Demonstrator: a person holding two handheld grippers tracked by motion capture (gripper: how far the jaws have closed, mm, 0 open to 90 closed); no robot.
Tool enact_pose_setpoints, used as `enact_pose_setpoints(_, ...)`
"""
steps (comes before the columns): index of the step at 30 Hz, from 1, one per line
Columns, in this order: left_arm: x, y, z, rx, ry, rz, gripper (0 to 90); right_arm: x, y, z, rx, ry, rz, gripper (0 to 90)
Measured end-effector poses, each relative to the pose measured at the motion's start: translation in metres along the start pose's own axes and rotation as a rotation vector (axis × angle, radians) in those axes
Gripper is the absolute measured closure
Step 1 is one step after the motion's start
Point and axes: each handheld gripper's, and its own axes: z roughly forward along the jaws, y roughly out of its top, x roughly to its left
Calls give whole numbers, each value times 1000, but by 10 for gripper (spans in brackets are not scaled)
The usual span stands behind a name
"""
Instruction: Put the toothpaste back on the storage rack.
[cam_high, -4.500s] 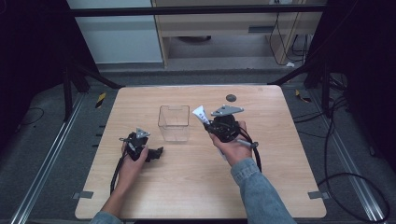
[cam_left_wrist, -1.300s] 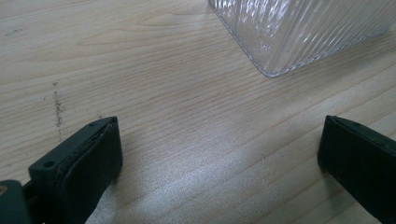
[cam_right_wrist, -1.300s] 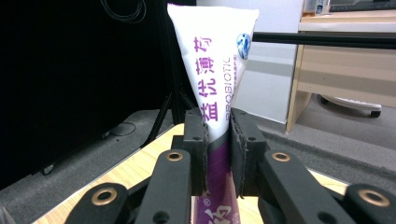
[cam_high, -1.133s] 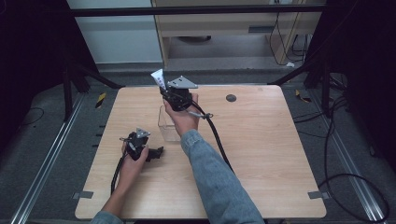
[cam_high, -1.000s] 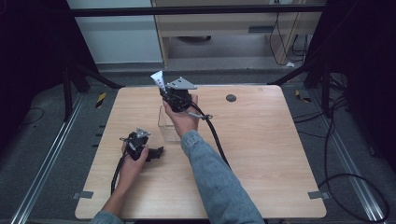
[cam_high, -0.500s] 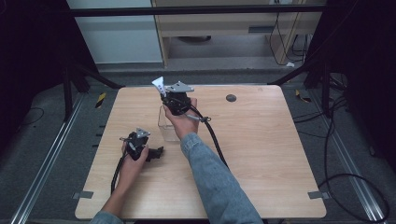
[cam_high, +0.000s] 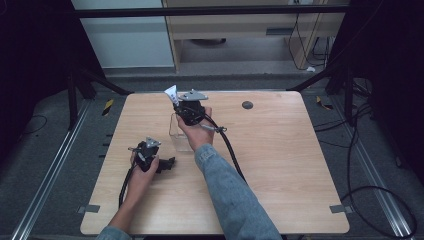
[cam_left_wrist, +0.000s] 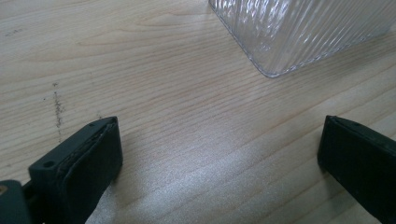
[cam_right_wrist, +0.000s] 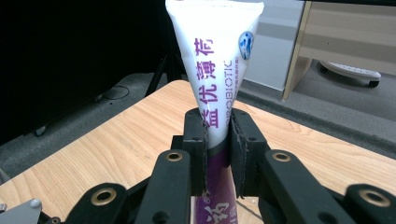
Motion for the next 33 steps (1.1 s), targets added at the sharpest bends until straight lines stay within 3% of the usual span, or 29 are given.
enact_pose_setpoints(19, 0, 0, 0, 0, 0, 1, 0, -1, -10, 0, 48, 0, 3, 783)
enact_pose_setpoints(33, 0, 0, 0, -2, -2, -1, 0, 6, -16, 2, 87, -10, 6, 783)
